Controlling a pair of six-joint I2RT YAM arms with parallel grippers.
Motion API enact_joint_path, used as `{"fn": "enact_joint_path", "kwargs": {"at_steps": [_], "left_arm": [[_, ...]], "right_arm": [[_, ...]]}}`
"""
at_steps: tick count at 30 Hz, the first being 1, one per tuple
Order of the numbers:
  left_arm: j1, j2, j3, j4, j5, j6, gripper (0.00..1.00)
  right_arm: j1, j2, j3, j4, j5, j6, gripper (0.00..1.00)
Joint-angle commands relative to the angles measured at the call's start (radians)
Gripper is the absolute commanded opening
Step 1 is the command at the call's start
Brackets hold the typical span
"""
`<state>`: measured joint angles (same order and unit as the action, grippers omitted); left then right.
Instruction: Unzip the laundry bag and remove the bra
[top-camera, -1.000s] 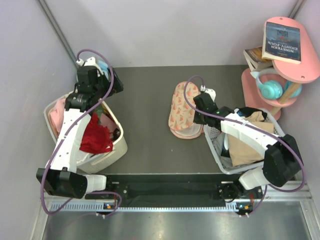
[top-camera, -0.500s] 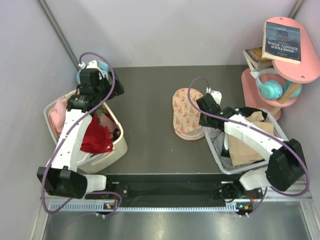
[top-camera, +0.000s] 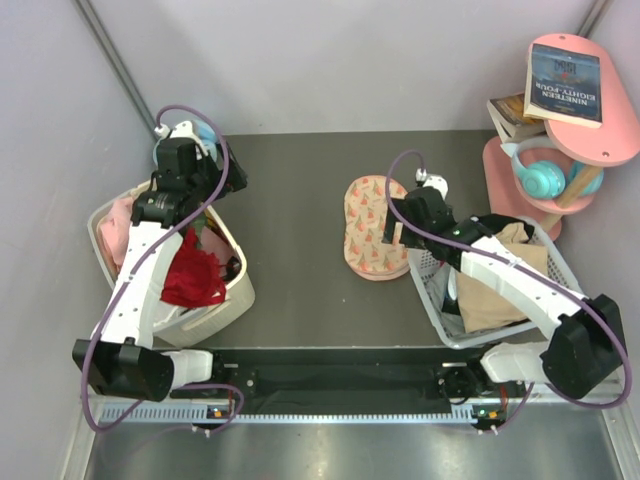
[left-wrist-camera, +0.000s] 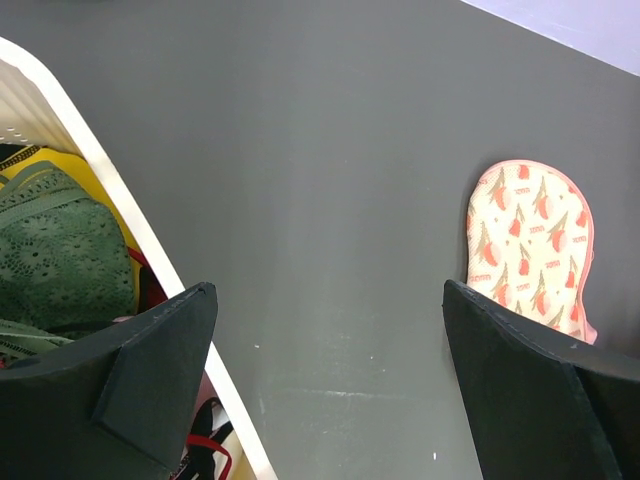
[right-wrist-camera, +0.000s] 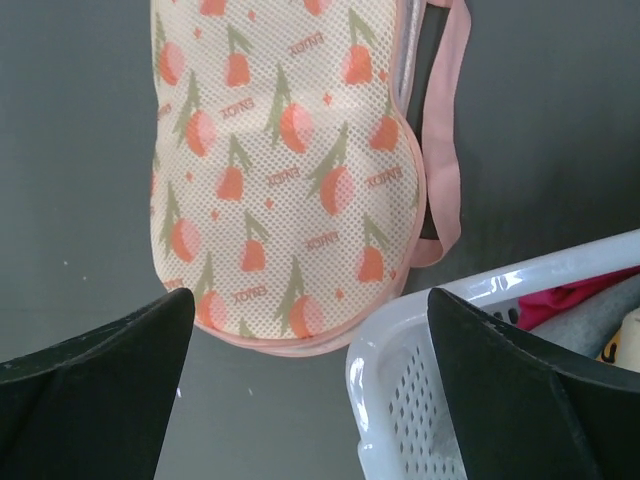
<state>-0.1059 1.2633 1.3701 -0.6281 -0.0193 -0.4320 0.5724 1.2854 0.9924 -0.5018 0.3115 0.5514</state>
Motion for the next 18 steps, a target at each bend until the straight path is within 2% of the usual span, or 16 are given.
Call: {"fn": "enact_joint_path", "kwargs": {"at_steps": [1,11,18], "left_arm": [[0.005,-0.027,0.000,0.062,0.008,0.024,0.99],[0.005,-0.067,0.063,0.108,0.009,0.091,0.99],[0.005,-0.105,0.060,0.143,-0.019,0.116,0.99]], "right_arm": [[-0.043,-0.061,-0.009,0.112,-0.043,-0.036,1.00],[-0.100,-0.234,0.025,0.216,0.009,-0.175,1.00],[-0.106,-0.330,0.009,0.256,0.086,-0.208,1.00]]}}
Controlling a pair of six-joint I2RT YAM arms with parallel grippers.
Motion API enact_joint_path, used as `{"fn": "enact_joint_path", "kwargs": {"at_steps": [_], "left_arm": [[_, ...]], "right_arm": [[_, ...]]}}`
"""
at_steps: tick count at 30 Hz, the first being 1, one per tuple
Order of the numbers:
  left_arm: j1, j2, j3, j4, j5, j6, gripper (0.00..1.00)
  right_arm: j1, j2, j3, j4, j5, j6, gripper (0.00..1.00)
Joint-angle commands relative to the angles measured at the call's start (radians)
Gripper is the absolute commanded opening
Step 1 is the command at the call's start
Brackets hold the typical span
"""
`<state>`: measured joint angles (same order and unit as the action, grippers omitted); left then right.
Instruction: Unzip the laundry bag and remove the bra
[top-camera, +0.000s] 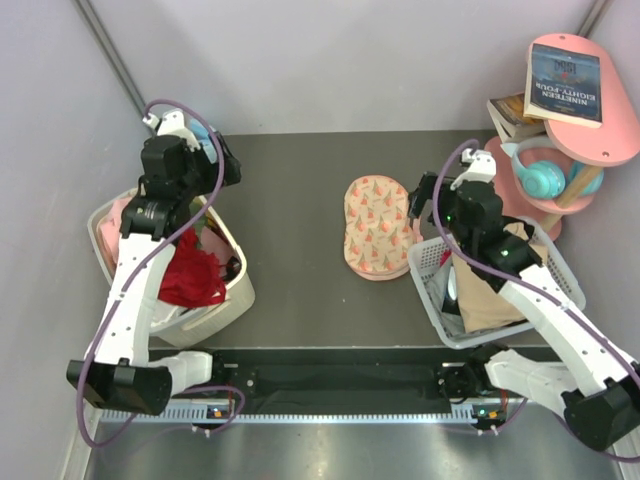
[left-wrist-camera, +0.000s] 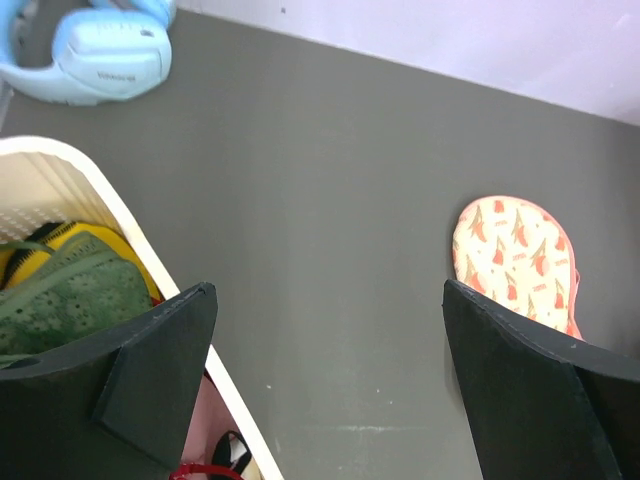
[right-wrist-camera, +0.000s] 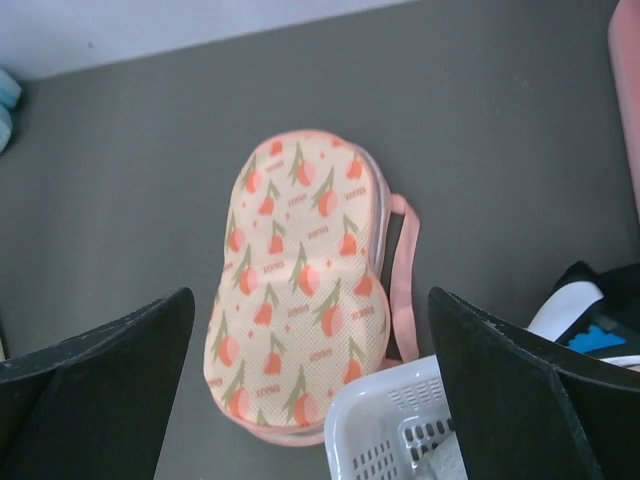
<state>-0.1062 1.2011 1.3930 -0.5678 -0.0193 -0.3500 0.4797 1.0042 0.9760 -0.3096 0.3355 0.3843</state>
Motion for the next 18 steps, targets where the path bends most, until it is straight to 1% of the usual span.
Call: {"fn": "enact_joint_path", "kwargs": {"at_steps": [1,8,14,17,18], "left_arm": [[0.005,-0.044,0.037,0.086,-0.027,0.043,0.99],[0.005,-0.057,0.052,0.079,-0.085,0.060,0.99],[0.005,-0.041,0.072,0.051,-0.143,0.028,0.99],[0.005,-0.040,0.077,0.049,-0.143,0.032,0.99],[0.005,-0.040,0.078,0.052,-0.110,0.042,0.99]], "right_arm": [[-0.015,-0.053,0.021,0.072,0.066,-0.036,1.00],[-0.016,-0.081,-0.023,0.082,0.083,0.004,1.00],[-0.016,-0.093,-0.039,0.095,0.088,0.028,1.00],[-0.015,-0.098,-0.037,0.098,0.096,0.030,1.00],[-0.015,-0.101,-0.036,0.099,0.100,0.030,1.00]]}}
